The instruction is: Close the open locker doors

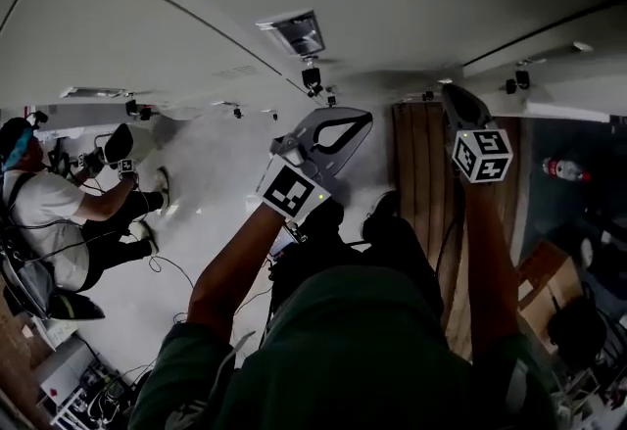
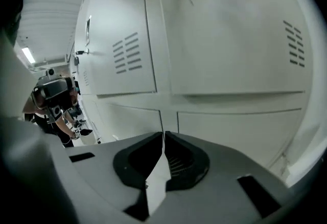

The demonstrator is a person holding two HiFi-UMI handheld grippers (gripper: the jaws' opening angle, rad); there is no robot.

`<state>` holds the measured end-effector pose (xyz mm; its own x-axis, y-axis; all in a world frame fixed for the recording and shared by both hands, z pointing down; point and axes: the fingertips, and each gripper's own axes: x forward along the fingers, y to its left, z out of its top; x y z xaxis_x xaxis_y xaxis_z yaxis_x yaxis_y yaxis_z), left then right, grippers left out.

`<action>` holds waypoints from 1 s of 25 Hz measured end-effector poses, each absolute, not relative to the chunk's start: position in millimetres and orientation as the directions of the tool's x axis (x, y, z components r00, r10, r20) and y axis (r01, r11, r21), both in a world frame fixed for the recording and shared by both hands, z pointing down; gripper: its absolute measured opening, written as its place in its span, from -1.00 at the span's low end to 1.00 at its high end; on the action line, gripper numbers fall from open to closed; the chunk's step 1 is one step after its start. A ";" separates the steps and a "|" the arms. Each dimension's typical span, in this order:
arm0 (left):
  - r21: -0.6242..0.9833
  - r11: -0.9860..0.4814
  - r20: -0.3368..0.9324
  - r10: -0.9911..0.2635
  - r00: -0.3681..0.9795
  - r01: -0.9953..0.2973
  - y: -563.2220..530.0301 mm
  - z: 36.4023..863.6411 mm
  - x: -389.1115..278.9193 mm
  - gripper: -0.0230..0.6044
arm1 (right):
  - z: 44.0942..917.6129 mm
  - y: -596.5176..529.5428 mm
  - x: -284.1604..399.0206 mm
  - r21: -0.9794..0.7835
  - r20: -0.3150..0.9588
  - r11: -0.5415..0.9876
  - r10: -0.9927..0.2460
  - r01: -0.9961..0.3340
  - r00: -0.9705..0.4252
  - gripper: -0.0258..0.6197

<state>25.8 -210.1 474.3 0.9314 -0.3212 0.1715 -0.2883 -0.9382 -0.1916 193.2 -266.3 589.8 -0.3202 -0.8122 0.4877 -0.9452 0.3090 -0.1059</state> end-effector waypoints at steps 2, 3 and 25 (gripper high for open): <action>-0.211 -0.933 0.167 -0.328 0.930 -0.291 -204.7 460.5 20.7 -0.92 | 561.6 -258.6 185.9 -0.101 0.450 0.325 -0.828 -0.940 -0.334 -0.87; -0.220 -0.931 0.168 -0.330 0.929 -0.291 -201.2 454.2 18.1 -0.92 | 547.2 -254.1 182.3 -0.099 0.431 0.332 -0.835 -0.938 -0.341 -0.87; -0.347 -0.844 0.044 -0.450 0.892 -0.408 -140.1 333.0 -50.7 -0.92 | 290.0 -155.1 92.4 0.007 0.068 0.516 -0.855 -0.857 -0.514 -0.90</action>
